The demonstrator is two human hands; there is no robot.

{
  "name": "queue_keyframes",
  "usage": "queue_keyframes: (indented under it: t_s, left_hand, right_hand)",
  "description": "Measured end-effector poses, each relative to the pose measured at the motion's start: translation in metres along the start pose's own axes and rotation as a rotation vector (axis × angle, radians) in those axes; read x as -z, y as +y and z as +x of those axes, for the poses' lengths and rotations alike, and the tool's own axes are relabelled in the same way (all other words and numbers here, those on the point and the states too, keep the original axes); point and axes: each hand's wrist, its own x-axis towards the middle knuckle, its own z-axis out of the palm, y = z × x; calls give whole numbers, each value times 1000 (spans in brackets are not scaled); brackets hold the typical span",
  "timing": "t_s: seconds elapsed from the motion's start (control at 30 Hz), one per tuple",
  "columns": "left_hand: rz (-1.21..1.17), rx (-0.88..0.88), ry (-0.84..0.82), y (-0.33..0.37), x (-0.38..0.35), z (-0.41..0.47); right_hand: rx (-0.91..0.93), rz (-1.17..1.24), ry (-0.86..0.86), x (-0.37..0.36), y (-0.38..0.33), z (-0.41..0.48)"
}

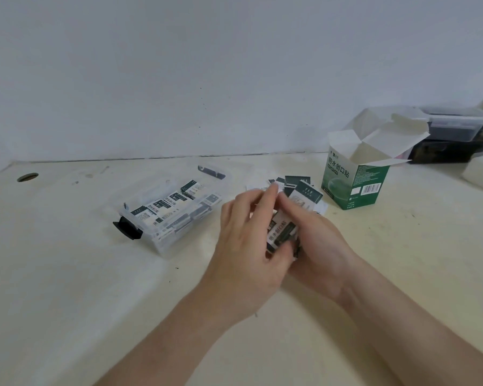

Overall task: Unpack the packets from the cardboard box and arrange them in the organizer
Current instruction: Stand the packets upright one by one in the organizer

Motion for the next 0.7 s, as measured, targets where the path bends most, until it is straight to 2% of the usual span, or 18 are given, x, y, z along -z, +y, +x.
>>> queue_keyframes:
  t_s: [0.1, 0.17, 0.23, 0.33, 0.57, 0.7]
  left_hand:
    - [146, -138, -98, -1, 8, 0]
    - [309, -225, -155, -2, 10, 1]
    - [382, -238, -181, -3, 9, 0]
    - [336, -197, -203, -4, 7, -2]
    - [195, -19, -66, -13, 13, 2]
    - [166, -11, -112, -9, 13, 2]
  right_hand:
    - [20, -61, -40, -1, -2, -2]
    - [23, -188, -62, -3, 0, -5]
    - [18, -349, -113, -4, 4, -5]
    - [-29, -433, -176, -4, 5, -6]
    - [-90, -302, -261, -3, 6, -4]
    - [-82, -440, -235, -3, 6, -4]
